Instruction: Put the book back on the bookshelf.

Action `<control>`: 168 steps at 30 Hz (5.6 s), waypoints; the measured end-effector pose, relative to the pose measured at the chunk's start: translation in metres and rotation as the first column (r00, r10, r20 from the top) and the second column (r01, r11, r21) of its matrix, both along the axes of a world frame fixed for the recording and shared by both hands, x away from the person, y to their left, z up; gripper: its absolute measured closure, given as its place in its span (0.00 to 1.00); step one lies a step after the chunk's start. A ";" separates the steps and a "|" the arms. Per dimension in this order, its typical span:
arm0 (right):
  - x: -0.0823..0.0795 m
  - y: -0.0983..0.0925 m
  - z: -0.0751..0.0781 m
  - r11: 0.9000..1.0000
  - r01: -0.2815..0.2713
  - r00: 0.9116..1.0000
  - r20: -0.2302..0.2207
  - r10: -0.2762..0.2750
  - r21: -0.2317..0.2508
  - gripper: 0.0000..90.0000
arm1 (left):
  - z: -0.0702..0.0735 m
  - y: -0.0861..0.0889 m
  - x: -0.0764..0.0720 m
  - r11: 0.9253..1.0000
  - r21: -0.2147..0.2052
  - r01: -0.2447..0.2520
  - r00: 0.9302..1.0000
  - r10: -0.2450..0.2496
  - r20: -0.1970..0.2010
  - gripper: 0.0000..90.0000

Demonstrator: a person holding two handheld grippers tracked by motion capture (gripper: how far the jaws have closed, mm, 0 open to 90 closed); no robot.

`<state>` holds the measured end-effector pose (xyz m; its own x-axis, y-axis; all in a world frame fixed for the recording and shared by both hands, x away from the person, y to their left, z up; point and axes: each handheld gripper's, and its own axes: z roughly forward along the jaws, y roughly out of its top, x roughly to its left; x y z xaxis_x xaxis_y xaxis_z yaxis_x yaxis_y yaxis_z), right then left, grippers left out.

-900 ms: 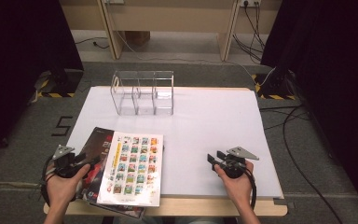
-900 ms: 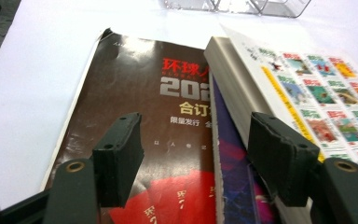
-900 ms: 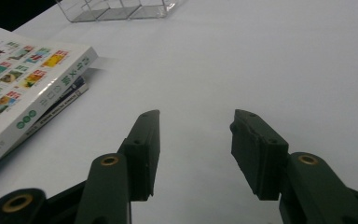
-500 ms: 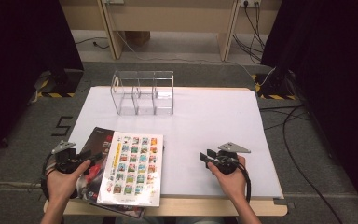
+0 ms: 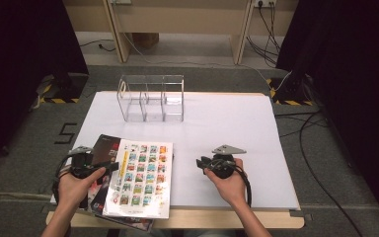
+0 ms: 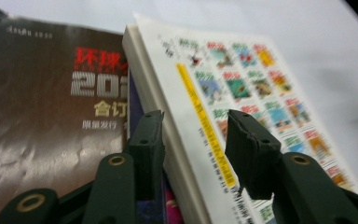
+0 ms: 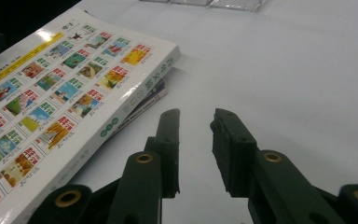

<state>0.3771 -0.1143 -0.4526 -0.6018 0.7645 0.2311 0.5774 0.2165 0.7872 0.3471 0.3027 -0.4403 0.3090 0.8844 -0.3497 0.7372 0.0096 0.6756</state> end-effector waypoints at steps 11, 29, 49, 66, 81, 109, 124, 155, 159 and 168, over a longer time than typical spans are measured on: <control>0.009 0.015 0.000 0.999 -0.045 0.999 -0.032 0.045 -0.009 0.77 | -0.007 -0.008 0.003 0.998 0.058 -0.003 0.999 0.005 -0.040 0.77; 0.028 0.045 -0.009 0.994 -0.102 0.980 -0.167 0.106 0.033 0.63 | -0.007 -0.039 -0.002 0.990 0.138 0.032 0.999 -0.026 -0.045 0.78; 0.051 0.065 -0.026 0.992 -0.098 0.937 -0.330 0.117 0.076 0.49 | -0.009 -0.042 0.000 0.990 0.126 0.060 0.997 -0.053 -0.058 0.74; 0.060 0.064 -0.035 0.984 -0.043 0.899 -0.423 0.113 0.172 0.43 | -0.011 -0.042 0.001 0.989 0.126 0.075 0.996 -0.068 -0.063 0.74; 0.055 0.048 -0.029 0.987 -0.020 0.909 -0.409 0.084 0.158 0.64 | -0.010 -0.050 0.005 0.986 0.140 0.094 0.993 -0.084 -0.078 0.75; 0.053 0.039 -0.041 0.952 0.049 0.842 -0.525 0.124 0.303 0.62 | -0.013 -0.048 0.003 0.991 0.115 0.067 0.996 -0.059 -0.073 0.75; 0.042 0.047 0.006 0.900 -0.084 0.853 -0.436 0.286 0.427 0.71 | -0.019 -0.042 0.002 0.999 0.007 0.037 0.996 -0.037 -0.076 0.75; 0.112 0.053 -0.034 0.978 0.089 0.888 -0.460 0.009 0.191 0.48 | -0.014 -0.052 0.016 0.993 0.113 0.019 1.000 -0.016 -0.026 0.58; 0.117 0.054 -0.035 0.977 0.076 0.886 -0.464 0.027 0.201 0.48 | -0.015 -0.051 0.018 0.994 0.102 0.024 0.999 -0.022 -0.028 0.58; 0.117 0.049 -0.032 0.972 0.084 0.895 -0.445 0.023 0.218 0.62 | -0.014 -0.059 0.022 0.990 0.124 0.065 0.997 -0.058 -0.056 0.65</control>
